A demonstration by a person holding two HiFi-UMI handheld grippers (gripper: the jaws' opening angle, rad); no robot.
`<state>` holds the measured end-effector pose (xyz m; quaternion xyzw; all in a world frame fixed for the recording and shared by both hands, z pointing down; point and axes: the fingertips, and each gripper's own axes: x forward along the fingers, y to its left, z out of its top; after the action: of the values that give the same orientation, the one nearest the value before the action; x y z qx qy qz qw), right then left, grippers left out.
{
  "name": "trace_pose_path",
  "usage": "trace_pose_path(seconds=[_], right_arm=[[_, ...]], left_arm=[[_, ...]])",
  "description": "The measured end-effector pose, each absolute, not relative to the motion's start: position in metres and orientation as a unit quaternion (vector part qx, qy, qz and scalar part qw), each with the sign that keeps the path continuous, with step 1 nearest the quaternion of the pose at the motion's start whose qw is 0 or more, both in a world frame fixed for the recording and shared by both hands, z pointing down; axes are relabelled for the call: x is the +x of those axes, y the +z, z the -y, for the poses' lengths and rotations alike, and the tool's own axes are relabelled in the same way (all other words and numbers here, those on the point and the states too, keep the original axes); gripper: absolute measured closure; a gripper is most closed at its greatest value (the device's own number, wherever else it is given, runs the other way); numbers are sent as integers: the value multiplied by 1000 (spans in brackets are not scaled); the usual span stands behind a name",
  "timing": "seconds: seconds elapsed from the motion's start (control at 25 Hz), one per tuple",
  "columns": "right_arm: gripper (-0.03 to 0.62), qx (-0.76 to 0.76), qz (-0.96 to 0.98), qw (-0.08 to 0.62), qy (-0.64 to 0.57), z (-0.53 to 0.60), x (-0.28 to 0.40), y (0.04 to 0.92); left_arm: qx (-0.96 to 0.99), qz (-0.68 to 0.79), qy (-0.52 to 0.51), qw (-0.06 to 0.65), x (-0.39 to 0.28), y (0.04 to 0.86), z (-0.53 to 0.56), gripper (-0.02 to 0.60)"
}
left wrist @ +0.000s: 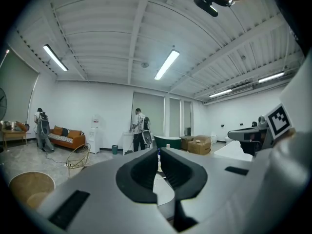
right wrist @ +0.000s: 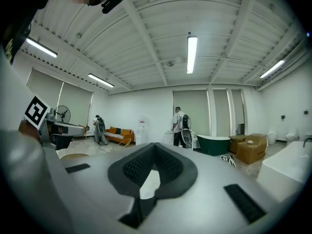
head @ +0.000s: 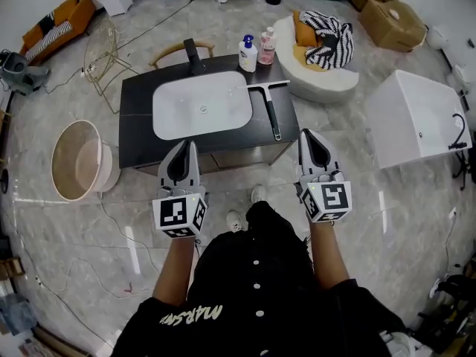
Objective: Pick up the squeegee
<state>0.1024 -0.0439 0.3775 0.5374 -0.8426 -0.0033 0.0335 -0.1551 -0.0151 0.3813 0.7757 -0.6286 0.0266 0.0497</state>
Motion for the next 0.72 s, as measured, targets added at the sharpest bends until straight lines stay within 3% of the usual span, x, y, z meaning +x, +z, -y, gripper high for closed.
trace_pose_path(seconds=[0.72], right_arm=[[597, 516, 856, 36, -5, 241, 105, 379]], left_arm=[[763, 645, 25, 38, -147, 373, 200, 560]])
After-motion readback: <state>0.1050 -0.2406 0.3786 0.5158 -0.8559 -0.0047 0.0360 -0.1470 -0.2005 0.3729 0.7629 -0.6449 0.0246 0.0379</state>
